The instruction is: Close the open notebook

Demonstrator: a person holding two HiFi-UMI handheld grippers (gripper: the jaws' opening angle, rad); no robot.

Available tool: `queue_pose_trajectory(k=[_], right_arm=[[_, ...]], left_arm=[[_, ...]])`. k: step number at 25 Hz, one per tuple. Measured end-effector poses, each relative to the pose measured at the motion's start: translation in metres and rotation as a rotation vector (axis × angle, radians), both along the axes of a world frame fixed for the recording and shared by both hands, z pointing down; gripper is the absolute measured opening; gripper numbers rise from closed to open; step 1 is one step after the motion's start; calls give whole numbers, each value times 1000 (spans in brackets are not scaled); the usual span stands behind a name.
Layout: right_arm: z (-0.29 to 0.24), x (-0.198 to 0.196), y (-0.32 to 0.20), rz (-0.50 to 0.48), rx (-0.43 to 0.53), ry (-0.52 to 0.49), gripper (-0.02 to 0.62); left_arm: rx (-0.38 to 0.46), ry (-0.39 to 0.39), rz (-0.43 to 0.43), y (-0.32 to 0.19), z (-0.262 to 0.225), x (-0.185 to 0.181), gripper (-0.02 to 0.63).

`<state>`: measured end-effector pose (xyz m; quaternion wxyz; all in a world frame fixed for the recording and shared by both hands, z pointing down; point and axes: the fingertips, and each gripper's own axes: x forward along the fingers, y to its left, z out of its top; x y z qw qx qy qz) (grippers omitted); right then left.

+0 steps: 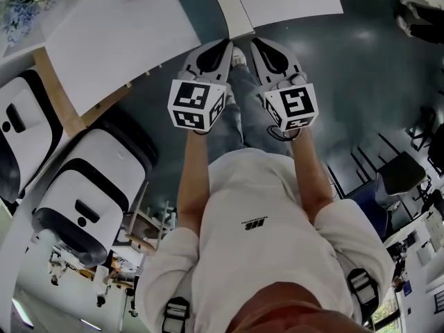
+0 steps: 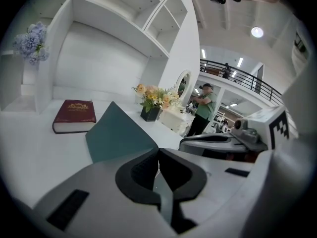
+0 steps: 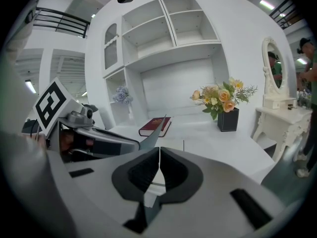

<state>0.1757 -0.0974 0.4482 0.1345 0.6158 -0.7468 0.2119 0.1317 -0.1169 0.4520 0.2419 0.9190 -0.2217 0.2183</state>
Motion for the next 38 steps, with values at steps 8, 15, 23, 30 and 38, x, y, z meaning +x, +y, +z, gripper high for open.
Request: queue_pose_trajectory(k=[8,15,23,30,38], right_arm=[[13,30,0,46,-22,-7,-2],[26,41,0,68,-48,-15,-2],[38,43,0,83,-70,-26,-3],[48,47,1,98,-86,-36,-3],[60,55,4,122,-107,-47,-2]], left_arm=[[-24,-32,45,1,19,28,0],[-46,-58,79,2,36,44,0],[-64,-81,108,3,54,56,0],[-82,-100,129,3,70,65,0],[-102,-121,152,4,85,74,0]])
